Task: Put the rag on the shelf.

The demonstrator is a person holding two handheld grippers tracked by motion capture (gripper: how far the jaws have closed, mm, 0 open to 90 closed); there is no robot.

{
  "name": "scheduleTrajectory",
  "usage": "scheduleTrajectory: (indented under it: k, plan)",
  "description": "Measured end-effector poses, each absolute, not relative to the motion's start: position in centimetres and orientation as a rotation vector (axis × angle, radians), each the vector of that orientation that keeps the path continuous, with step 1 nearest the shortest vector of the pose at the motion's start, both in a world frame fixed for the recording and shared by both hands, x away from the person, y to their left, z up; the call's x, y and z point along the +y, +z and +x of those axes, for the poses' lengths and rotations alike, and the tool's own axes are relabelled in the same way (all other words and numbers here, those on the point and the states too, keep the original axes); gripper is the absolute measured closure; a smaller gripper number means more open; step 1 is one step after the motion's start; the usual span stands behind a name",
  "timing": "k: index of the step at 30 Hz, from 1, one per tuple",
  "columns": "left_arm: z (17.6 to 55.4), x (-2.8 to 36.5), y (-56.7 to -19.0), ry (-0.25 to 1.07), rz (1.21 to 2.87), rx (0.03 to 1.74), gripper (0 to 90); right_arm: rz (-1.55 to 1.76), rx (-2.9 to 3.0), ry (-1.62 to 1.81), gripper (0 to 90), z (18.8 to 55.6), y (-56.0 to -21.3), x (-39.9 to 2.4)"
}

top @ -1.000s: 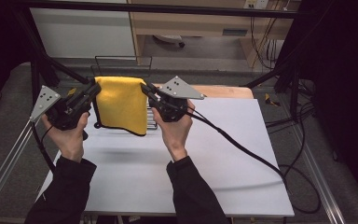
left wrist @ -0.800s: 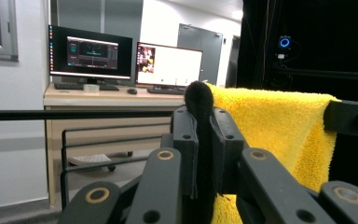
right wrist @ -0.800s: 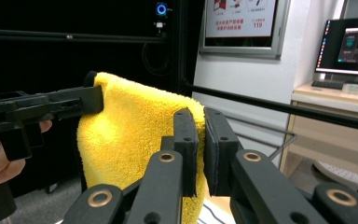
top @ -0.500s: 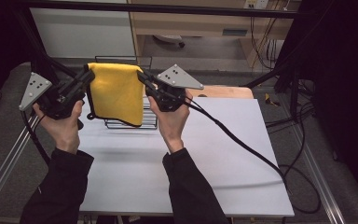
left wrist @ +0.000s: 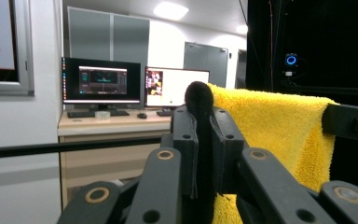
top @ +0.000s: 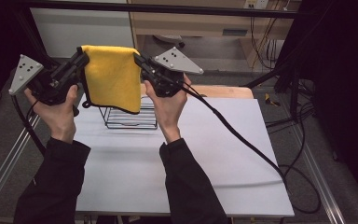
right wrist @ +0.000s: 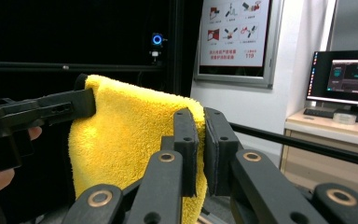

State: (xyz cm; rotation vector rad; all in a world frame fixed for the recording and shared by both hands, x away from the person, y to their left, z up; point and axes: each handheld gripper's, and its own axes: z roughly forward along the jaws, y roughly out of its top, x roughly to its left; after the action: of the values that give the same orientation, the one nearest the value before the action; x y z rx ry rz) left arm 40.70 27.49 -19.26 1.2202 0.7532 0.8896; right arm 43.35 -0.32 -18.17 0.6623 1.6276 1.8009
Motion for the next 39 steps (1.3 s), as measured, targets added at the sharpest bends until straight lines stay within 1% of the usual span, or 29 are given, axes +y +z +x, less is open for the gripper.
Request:
scheduleTrajectory:
  k: [19,30,39]
  plan:
    - [42.9,27.7,-15.7,0.911,1.19,0.758,81.9,0.638,1.584,1.778,84.8,45.3,-14.2,0.6]
    - [44.1,27.8,-14.2,0.919,1.179,0.753,81.9,0.642,1.569,1.781,84.8,46.6,-12.8,0.9]
    - [45.8,27.5,-13.2,0.94,1.187,0.754,81.9,0.65,1.562,1.76,84.7,48.1,-11.5,1.0]
